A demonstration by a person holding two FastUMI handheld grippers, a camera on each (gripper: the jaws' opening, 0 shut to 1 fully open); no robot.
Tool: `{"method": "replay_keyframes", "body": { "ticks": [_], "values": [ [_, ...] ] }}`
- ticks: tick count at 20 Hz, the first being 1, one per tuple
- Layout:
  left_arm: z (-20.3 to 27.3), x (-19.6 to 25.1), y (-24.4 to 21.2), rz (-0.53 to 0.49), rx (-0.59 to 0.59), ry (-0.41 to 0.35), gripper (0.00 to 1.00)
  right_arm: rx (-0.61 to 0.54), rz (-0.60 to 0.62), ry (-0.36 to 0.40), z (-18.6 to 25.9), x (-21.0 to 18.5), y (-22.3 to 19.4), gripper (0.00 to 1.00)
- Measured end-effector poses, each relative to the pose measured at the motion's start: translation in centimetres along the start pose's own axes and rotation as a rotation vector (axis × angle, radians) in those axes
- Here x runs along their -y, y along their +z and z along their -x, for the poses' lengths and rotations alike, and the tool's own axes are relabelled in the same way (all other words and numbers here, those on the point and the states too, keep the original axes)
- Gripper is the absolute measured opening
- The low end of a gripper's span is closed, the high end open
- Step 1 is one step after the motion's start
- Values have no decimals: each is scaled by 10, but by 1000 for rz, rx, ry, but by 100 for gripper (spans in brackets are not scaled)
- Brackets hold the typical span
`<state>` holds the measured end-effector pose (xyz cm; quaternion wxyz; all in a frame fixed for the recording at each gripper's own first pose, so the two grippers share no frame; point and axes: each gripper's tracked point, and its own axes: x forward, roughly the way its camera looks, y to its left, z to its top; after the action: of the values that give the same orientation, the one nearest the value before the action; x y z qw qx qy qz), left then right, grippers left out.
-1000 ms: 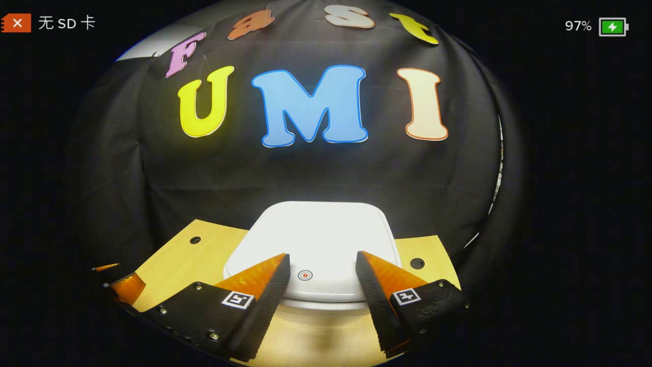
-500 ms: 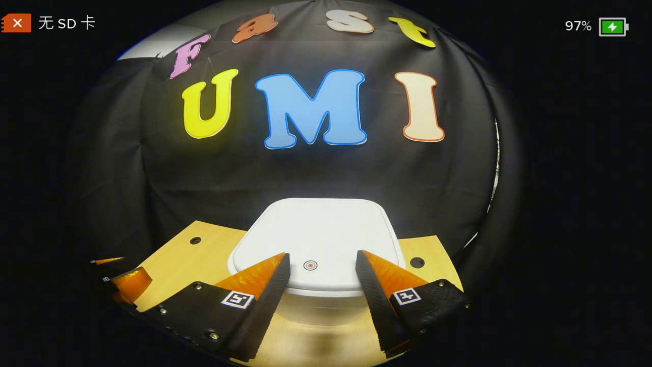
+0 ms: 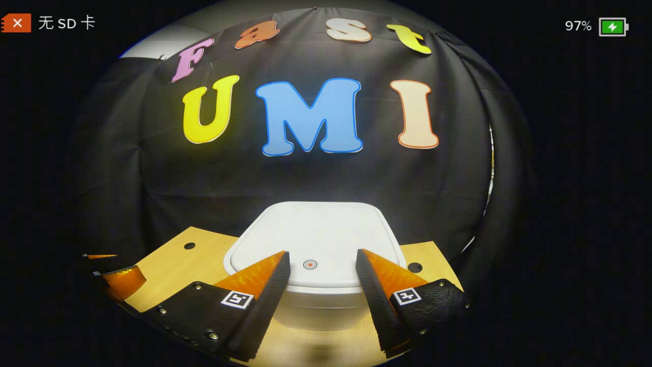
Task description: Press the lid of the desktop garbage bin to open it, pick up the crumpled paper on the desktop and throw it into the bin, then pick up the pop can on the desktop and drop it into the bin, and finally close the garbage bin lid.
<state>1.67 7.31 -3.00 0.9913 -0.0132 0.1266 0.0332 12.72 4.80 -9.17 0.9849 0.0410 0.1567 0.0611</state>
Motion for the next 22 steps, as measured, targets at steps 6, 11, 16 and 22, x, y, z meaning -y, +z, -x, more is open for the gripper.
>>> {"method": "replay_keyframes", "body": {
  "ticks": [6,11,16,22],
  "values": [
    [4,7,10,-27,24,-17,96,-4,-62,38,2,1,5,83],
    [12,22,30,-37,65,-46,96,34,-84,36,24,2,20,83],
    [29,37,61,-74,133,-74,96,141,-54,46,66,-3,45,83],
    [67,59,97,-169,250,-121,96,249,18,56,119,-13,58,83]
  ]
}}
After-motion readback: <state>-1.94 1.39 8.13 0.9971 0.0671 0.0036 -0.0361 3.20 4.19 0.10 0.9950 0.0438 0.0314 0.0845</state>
